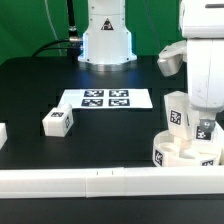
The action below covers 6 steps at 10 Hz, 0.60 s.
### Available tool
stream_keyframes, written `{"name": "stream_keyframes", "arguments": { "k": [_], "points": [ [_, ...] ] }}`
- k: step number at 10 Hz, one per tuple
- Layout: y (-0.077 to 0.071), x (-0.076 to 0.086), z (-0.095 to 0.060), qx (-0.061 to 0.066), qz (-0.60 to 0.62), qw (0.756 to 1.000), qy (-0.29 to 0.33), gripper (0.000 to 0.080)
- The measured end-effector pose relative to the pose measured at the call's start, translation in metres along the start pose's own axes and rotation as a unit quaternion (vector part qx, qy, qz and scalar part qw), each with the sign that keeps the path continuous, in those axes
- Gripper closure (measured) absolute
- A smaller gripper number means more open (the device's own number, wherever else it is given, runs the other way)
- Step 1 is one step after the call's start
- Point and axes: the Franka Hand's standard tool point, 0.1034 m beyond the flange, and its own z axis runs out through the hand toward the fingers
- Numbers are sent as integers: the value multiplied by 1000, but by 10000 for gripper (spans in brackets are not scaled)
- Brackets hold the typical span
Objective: Assemble stool
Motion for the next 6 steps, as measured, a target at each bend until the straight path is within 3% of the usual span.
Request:
{"name": "stream_keyframes", "arguments": {
  "k": [1,2,6],
  "points": [
    [0,0,0,0,0,1000,0,392],
    [0,0,0,0,8,1000,0,462],
    [0,0,0,0,114,993,1,462]
  ]
}}
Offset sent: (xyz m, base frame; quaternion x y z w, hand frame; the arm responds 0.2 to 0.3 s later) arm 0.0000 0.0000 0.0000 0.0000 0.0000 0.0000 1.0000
